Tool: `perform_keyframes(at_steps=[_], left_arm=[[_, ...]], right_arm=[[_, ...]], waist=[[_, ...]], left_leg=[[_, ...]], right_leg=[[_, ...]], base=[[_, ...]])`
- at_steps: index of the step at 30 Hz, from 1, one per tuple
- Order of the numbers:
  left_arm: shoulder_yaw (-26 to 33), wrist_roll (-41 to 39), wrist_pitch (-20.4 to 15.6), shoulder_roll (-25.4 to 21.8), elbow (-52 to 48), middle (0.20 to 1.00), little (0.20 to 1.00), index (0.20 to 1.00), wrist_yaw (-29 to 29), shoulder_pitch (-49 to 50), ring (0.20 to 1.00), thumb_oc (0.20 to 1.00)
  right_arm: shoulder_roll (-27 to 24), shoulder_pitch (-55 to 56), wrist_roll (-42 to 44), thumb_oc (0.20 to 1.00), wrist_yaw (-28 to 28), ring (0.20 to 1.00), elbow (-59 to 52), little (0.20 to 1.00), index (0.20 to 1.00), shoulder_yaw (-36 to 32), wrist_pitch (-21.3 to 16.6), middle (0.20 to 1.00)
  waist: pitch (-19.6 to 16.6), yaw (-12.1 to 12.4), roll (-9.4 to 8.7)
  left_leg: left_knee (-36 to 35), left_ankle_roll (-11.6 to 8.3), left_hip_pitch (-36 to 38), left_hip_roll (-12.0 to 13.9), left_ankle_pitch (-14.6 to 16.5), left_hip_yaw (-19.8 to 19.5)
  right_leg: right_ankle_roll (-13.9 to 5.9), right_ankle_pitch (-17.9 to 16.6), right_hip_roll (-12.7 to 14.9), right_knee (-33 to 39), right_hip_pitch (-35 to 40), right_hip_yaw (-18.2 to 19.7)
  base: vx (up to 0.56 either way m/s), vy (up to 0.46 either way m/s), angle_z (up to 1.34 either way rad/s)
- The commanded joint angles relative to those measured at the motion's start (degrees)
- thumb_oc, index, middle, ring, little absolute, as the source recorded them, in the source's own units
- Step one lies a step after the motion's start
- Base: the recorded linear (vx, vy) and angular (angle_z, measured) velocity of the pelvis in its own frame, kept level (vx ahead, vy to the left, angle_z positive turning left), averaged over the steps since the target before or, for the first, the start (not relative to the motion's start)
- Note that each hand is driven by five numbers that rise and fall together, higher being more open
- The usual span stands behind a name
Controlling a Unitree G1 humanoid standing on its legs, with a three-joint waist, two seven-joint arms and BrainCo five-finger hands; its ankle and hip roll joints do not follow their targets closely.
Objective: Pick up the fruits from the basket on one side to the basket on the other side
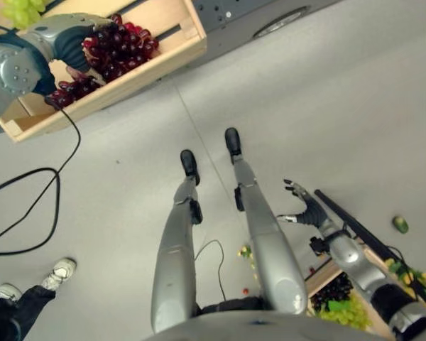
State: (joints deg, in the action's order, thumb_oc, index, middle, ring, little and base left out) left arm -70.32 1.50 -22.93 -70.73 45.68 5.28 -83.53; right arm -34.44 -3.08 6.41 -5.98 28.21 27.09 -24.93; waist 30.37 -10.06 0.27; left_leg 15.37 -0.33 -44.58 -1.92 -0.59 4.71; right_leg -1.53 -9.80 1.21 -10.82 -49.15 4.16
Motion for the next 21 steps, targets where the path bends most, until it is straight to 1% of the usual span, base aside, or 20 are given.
perform_keyframes(at_steps=[1, 5, 6, 8, 9, 10, 11, 12, 13, 15, 17, 18, 21], left_arm=[[-0.18, 0.96, -0.51, -0.73, 0.13, 1.0, 1.0, 1.0, 0.52, 0.65, 1.0, 1.0], [1.12, 2.07, -0.27, 1.32, 1.5, 1.0, 1.0, 1.0, -0.53, 1.32, 1.0, 1.0], [2.79, 3.05, -0.11, 3.19, 2.06, 1.0, 1.0, 1.0, -1.84, 2.18, 1.0, 1.0], [3.65, 4.3, 0.26, 4.52, 2.4, 1.0, 1.0, 1.0, -3.09, 2.35, 1.0, 1.0], [4.99, 4.87, 0.77, 5.98, 3.85, 1.0, 1.0, 1.0, -4.28, 2.79, 1.0, 1.0], [5.99, 4.93, 0.88, 6.98, 4.65, 0.915, 0.915, 0.915, -4.8, 3.33, 0.915, 0.915], [6.48, 5.5, 1.01, 7.51, 4.97, 0.765, 0.765, 0.765, -5.14, 3.46, 0.765, 0.765], [6.52, 5.53, 1.0, 7.55, 4.98, 0.683, 0.683, 0.683, -5.16, 3.49, 0.683, 0.683], [7.91, 6.33, 1.74, 8.89, 6.37, 0.482, 0.482, 0.482, -6.48, 4.15, 0.482, 0.482], [8.49, 7.7, 2.35, 9.86, 7.45, 0.476, 0.476, 0.476, -7.15, 4.67, 0.476, 0.476], [9.06, 8.26, 2.71, 10.28, 7.82, 0.3, 0.3, 0.3, -7.59, 5.15, 0.3, 0.3], [9.94, 8.83, 3.27, 11.04, 8.84, 0.2, 0.2, 0.2, -8.41, 5.29, 0.2, 0.2], [10.21, 10.82, 3.75, 11.31, 9.54, 0.2, 0.2, 0.2, -9.27, 5.46, 0.2, 0.2]], right_arm=[[-1.99, 2.33, -0.56, 1.0, 0.42, 1.0, -1.97, 1.0, 1.0, 1.22, -1.64, 1.0], [-2.09, 1.94, -1.09, 1.0, 0.28, 1.0, -3.47, 1.0, 1.0, 1.57, -1.81, 1.0], [-2.09, 1.66, -1.22, 1.0, 0.12, 1.0, -4.13, 1.0, 1.0, 1.58, -1.97, 1.0], [-2.22, 1.64, -1.67, 1.0, -0.16, 1.0, -5.28, 1.0, 1.0, 1.49, -2.1, 1.0], [-1.99, 1.44, -1.64, 1.0, -0.37, 1.0, -5.44, 1.0, 1.0, 1.51, -2.21, 1.0], [-1.89, 1.34, -1.53, 1.0, -0.58, 1.0, -5.4, 1.0, 1.0, 1.41, -2.28, 1.0], [-2.0, 1.4, -1.66, 1.0, -0.81, 1.0, -6.03, 1.0, 1.0, 1.22, -2.4, 1.0], [-2.03, 1.43, -1.66, 1.0, -0.81, 1.0, -6.07, 1.0, 1.0, 1.19, -2.38, 1.0], [-1.93, 1.39, -1.69, 1.0, -1.14, 1.0, -6.87, 1.0, 1.0, 0.87, -2.45, 1.0], [-1.92, 1.14, -1.78, 1.0, -1.41, 1.0, -7.93, 1.0, 1.0, 0.61, -2.42, 1.0], [-2.02, 1.23, -1.9, 1.0, -1.53, 1.0, -8.22, 1.0, 1.0, 0.46, -2.49, 1.0], [-2.04, 1.16, -1.87, 1.0, -1.56, 1.0, -8.48, 1.0, 1.0, 0.29, -2.55, 1.0], [-2.23, 1.05, -1.89, 1.0, -1.83, 1.0, -9.15, 1.0, 1.0, 0.06, -2.7, 1.0]], waist=[[-0.58, -0.08, 2.03], [-0.58, -0.28, 1.57], [-0.58, -0.51, 1.28], [-0.58, -0.75, 0.92], [-0.58, -0.87, 0.63], [-0.58, -0.96, 0.45], [-0.58, -1.05, 0.39], [-0.58, -1.05, 0.42], [-0.58, -1.17, 0.11], [-0.58, -1.34, -0.14], [-0.58, -1.34, -0.28], [-0.58, -1.34, -0.55], [-0.58, -1.39, -0.79]], left_leg=[[-2.21, -1.82, 2.76, 1.64, 3.73, 0.21], [-2.05, -1.8, 2.39, 1.82, 3.9, 0.25], [-2.0, -1.84, 1.98, 1.94, 3.86, 0.16], [-1.84, -1.76, 1.64, 1.98, 3.94, -0.03], [-1.62, -1.76, 1.27, 2.06, 3.98, -0.12], [-1.14, -1.74, 0.78, 2.07, 4.07, -0.26], [-0.97, -1.74, 0.6, 2.06, 4.16, -0.41], [-0.96, -1.74, 0.59, 2.06, 4.16, -0.42], [-0.5, -1.67, -0.02, 2.01, 4.31, -0.71], [-0.49, -1.63, -0.48, 2.0, 4.27, -0.92], [-0.46, -1.57, -0.75, 1.97, 4.25, -1.0], [-0.22, -1.59, -1.23, 1.98, 4.2, -1.1], [-0.16, -1.66, -1.91, 1.97, 3.96, -1.65]], right_leg=[[-7.4, 9.05, -0.85, -4.18, 0.88, 0.55], [-7.37, 9.19, -0.89, -4.42, 0.42, 0.62], [-7.39, 9.23, -0.89, -4.43, 0.15, 0.58], [-7.36, 9.28, -1.0, -4.65, -0.11, 0.49], [-7.36, 9.31, -1.04, -4.88, -0.39, 0.49], [-7.27, 9.38, -0.97, -5.14, -0.69, 0.46], [-7.26, 9.49, -0.98, -5.22, -0.8, 0.39], [-7.26, 9.5, -0.98, -5.24, -0.81, 0.38], [-7.22, 9.48, -0.87, -5.3, -1.17, 0.21], [-7.23, 9.39, -0.93, -5.19, -1.46, 0.09], [-7.22, 9.32, -0.96, -5.24, -1.72, 0.1], [-7.17, 9.33, -0.82, -5.37, -2.03, -0.13], [-7.07, 9.35, -0.87, -5.51, -2.57, -0.35]], base=[[-0.01, -0.012, 0.08], [0.0, -0.008, 0.02], [0.0, -0.033, -0.03], [0.0, 0.0, 0.0], [-0.01, -0.034, 0.01], [-0.01, -0.039, 0.02], [0.0, 0.0, 0.0], [-0.01, -0.038, 0.02], [0.0, 0.0, 0.0], [-0.01, -0.015, 0.01], [0.0, 0.0, 0.0], [-0.02, -0.036, 0.0], [-0.04, -0.043, 0.01]])
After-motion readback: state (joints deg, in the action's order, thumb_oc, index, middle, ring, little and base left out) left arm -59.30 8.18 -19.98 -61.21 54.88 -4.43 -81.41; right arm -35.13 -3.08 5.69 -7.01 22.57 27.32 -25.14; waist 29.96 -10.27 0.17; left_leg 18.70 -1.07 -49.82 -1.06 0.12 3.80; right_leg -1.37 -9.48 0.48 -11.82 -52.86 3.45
